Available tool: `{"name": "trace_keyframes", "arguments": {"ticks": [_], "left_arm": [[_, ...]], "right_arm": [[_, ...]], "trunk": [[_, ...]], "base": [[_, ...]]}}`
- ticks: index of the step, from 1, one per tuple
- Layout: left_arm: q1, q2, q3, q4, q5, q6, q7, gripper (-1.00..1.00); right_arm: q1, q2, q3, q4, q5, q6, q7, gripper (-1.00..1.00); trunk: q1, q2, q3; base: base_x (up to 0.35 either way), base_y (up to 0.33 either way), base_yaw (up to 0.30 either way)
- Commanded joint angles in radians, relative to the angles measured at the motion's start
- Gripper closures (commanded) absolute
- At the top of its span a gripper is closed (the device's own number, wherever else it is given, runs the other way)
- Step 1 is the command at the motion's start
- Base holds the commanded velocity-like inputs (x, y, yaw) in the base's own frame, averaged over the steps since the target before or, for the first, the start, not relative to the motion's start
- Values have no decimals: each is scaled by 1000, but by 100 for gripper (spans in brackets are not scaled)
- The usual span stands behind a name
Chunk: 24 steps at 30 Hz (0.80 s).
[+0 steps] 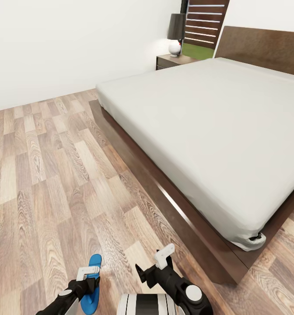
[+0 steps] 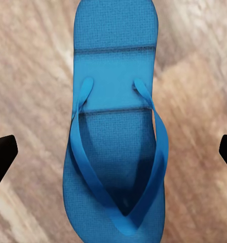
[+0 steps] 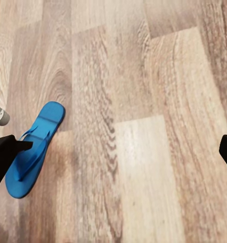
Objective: In the bedroom, move the book from the bed onto either nightstand, and place the two sandals side by side next to the bed.
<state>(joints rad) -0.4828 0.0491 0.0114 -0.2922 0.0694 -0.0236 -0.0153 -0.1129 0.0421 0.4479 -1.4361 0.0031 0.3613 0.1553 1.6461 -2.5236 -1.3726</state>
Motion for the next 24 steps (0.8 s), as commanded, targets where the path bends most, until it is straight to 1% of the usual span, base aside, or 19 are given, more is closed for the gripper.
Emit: {"name": "trace_keyframes", "arguments": {"ticks": [1, 24], "left_arm": [[0, 0, 1, 1, 7, -2, -2, -100], [0, 0, 1, 1, 7, -2, -2, -100]], "right_arm": [[0, 0, -1, -1, 0, 5, 3, -100], [-1, -1, 1, -9, -2, -7, 0, -100]], "trunk": [[0, 0, -1], [0, 0, -1]], "base": [[0, 0, 0], [0, 0, 0]]}}
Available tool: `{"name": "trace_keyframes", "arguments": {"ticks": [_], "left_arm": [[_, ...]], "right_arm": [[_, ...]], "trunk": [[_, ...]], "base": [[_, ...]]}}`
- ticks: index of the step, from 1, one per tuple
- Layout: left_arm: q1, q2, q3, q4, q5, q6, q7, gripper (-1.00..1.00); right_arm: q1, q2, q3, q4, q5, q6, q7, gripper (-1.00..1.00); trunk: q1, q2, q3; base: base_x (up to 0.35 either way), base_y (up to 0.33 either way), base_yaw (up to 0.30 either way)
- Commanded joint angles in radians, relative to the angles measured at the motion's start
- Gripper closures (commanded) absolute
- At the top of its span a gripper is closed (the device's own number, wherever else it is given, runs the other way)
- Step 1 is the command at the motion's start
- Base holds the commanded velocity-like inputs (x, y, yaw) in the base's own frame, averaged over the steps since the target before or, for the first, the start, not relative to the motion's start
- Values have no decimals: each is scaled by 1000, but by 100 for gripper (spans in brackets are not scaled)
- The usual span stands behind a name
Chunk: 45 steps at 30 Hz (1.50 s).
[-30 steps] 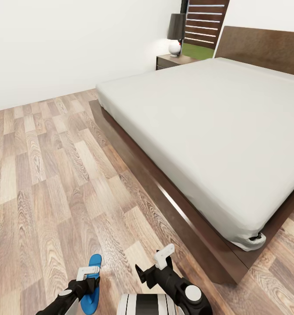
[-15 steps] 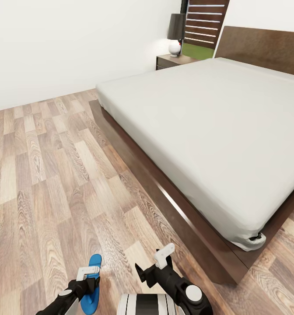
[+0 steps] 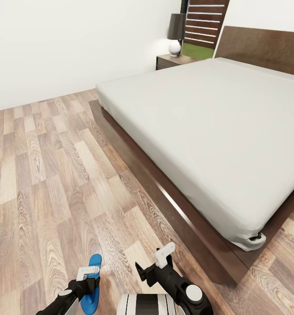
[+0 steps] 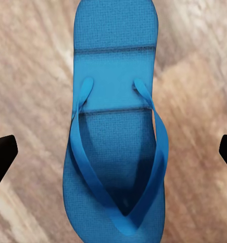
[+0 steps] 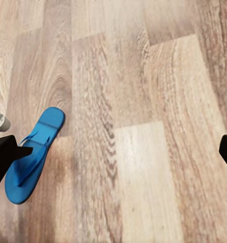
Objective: In the bedroom, move the book from the bed onto either nightstand, and place the two sandals side by side next to the bed.
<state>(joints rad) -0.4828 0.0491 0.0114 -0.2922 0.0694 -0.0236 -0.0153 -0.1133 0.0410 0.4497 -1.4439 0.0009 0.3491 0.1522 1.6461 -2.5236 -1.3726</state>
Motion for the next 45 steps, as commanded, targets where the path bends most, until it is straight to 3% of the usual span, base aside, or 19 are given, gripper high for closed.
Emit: {"name": "trace_keyframes", "arguments": {"ticks": [1, 23, 45], "left_arm": [[0, 0, 1, 1, 7, -2, -2, -100], [0, 0, 1, 1, 7, -2, -2, -100], [0, 0, 0, 1, 7, -2, -2, -100]], "right_arm": [[0, 0, -1, -2, 1, 5, 2, -100], [10, -8, -7, -127, 2, 5, 4, -100], [12, -9, -3, -141, 2, 5, 4, -100]], "trunk": [[0, 0, -1], [0, 0, -1], [0, 0, -1]], "base": [[0, 0, 0], [0, 0, 0], [0, 0, 0]]}}
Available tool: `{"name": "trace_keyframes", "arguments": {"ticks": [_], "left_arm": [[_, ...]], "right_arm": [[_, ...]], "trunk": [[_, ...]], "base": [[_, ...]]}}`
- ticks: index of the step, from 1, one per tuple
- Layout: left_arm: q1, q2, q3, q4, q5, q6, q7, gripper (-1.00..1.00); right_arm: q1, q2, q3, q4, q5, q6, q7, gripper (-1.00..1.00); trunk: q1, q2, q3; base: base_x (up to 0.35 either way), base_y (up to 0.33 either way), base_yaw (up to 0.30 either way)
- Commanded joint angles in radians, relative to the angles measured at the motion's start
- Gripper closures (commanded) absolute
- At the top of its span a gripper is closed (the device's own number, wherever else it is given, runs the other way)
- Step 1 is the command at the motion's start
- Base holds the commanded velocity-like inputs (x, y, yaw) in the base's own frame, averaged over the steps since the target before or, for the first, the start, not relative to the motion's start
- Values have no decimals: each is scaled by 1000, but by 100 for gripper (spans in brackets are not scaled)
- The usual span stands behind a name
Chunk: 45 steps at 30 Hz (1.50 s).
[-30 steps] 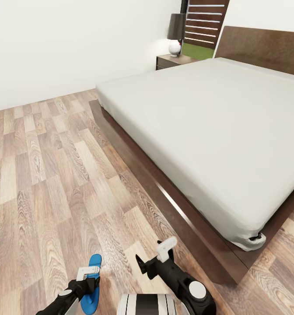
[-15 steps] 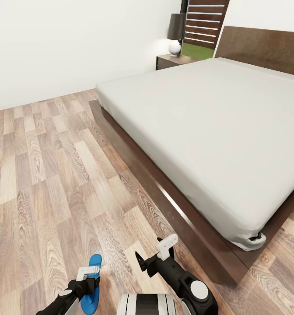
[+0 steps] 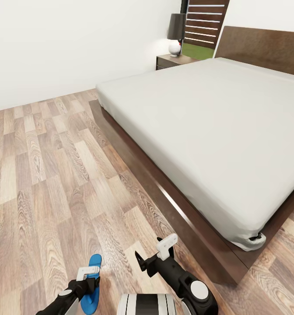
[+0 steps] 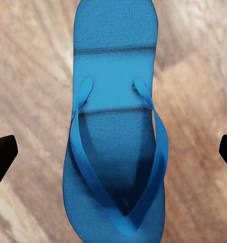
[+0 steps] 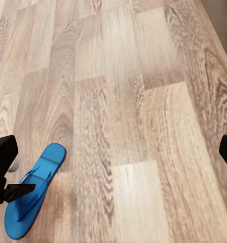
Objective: In the bedroom, move the book from the bed onto either nightstand, and place the two sandals side by side next to the bed.
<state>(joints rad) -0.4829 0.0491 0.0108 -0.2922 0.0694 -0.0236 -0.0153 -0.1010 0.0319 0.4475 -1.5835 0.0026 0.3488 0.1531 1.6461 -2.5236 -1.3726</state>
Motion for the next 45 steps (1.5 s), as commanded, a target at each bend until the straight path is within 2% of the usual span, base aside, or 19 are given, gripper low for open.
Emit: {"name": "trace_keyframes", "arguments": {"ticks": [1, 45], "left_arm": [[0, 0, 1, 1, 7, -2, -2, -100], [0, 0, 1, -3, 7, -4, -2, -100]], "right_arm": [[0, 0, -1, -1, 0, 6, 3, -100], [0, 0, 2, -1, 7, 7, 2, -100]], "trunk": [[0, 0, -1], [0, 0, -1]], "base": [[0, 0, 0], [15, 0, 0]]}}
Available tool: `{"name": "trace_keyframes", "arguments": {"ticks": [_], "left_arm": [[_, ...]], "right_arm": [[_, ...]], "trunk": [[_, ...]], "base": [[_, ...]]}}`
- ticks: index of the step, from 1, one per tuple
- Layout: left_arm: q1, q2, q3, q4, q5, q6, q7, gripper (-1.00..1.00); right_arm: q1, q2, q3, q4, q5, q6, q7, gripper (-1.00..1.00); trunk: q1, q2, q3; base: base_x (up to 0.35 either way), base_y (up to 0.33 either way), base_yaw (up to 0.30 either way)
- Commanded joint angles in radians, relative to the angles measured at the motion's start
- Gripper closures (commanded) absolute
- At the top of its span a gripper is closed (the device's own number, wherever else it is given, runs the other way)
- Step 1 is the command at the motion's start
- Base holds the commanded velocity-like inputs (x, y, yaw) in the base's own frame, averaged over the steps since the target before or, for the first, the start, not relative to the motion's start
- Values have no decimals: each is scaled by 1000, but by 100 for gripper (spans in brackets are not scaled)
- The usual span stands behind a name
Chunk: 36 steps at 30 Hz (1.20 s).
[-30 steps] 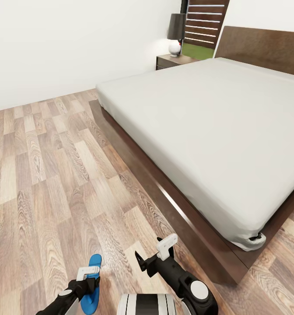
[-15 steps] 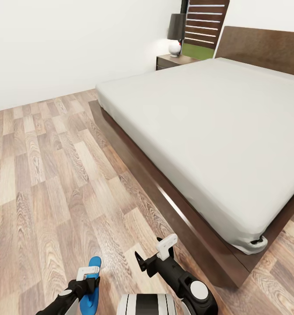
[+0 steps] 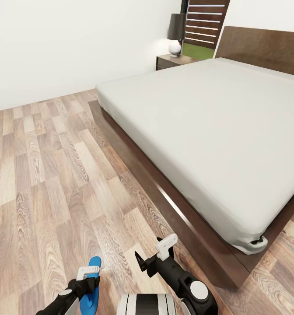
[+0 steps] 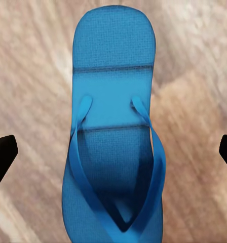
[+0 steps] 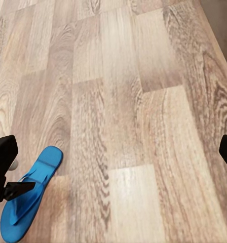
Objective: In the bedroom, move the book from the bed onto either nightstand, and place the two sandals side by side next to the bed.
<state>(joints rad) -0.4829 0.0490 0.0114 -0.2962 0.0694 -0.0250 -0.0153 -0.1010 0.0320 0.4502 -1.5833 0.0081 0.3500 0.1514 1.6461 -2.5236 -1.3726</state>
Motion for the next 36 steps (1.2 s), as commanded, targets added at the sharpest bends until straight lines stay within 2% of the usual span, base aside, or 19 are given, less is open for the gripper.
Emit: {"name": "trace_keyframes", "arguments": {"ticks": [1, 26, 31, 36], "left_arm": [[0, 0, 1, 0, 7, -3, -2, -100], [0, 0, 1, -1, 7, -3, -2, -100], [0, 0, 1, -1, 7, -3, -2, -100], [0, 0, 1, -1, 7, -3, -2, -100]], "right_arm": [[0, 1, -1, -1, 1, 6, 4, -100], [0, 0, -1, -1, 2, 6, 4, -100], [0, 0, -1, -1, 2, 6, 4, -100], [0, 0, -1, -1, 2, 6, 4, -100]], "trunk": [[0, 0, -1], [0, 0, -1], [2, -1, -20], [2, -1, -20]], "base": [[0, 0, 0], [0, 0, 0], [0, 0, 0], [0, 0, 0]]}}
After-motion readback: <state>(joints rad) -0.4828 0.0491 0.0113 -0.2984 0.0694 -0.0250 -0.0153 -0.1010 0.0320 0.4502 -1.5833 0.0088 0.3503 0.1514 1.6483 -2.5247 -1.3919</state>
